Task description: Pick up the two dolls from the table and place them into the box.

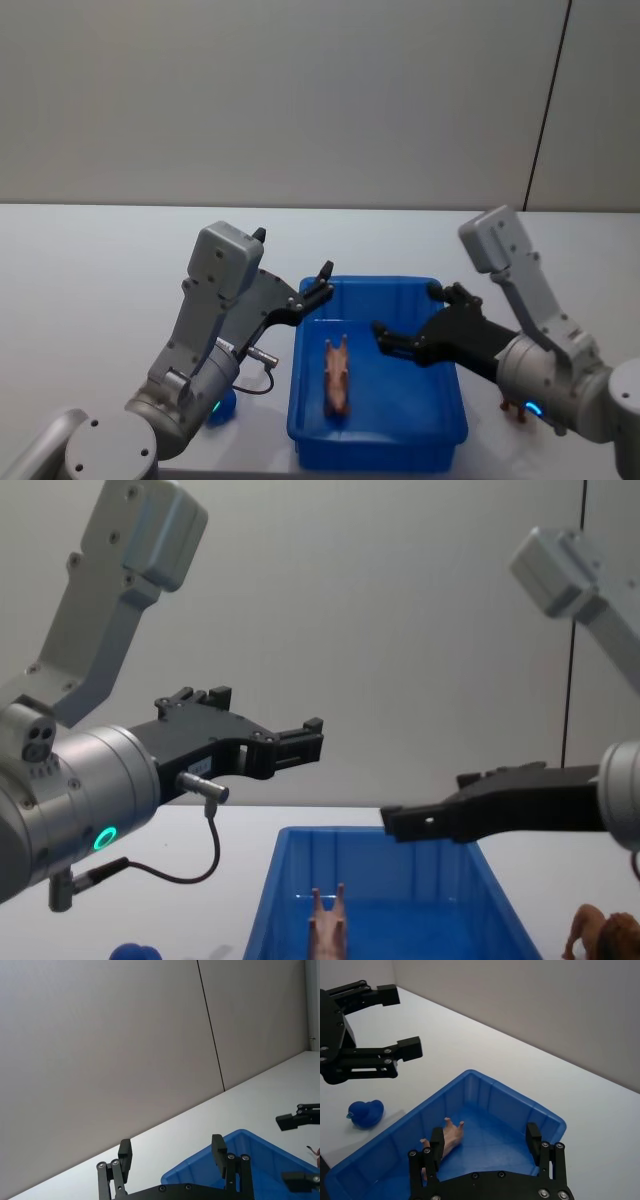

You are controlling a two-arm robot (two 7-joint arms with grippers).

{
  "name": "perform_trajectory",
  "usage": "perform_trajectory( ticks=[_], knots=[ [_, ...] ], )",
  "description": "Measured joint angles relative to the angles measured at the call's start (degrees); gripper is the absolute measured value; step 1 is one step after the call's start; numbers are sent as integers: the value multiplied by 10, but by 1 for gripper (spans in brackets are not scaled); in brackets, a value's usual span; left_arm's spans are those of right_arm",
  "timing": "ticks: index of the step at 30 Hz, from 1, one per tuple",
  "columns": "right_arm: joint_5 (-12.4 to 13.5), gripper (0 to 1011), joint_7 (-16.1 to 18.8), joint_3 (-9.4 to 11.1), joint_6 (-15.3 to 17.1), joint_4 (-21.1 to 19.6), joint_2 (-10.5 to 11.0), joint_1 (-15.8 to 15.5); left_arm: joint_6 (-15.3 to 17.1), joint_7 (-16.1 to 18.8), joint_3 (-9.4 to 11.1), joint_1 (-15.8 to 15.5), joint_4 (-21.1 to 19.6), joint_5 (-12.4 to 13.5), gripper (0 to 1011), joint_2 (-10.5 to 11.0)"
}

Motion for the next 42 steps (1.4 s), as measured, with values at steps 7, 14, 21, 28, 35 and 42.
perform_trajectory(
  ticks=[7, 14, 21, 28, 35, 42],
  knots=[
    [16, 1001, -14, 14, -11, -11, 17, -11, 0, 0, 0, 0, 0, 0, 1001, 0],
    [33, 1001, -27, 30, -16, -24, 42, -32, 0, 0, 0, 0, 0, 0, 1002, 0],
    [47, 1001, -36, 46, -19, -37, 69, -56, 0, 0, 0, 0, 0, 0, 1002, 0],
    [58, 1001, -38, 59, -18, -47, 95, -79, 0, 0, 0, 0, 0, 0, 1001, 0],
    [60, 1001, -37, 64, -14, -48, 108, -91, 0, 0, 0, 0, 0, 0, 1001, 0],
    [53, 1001, -33, 64, -10, -34, 114, -97, 0, 0, 0, 0, 0, 0, 1001, 0]
  ],
)
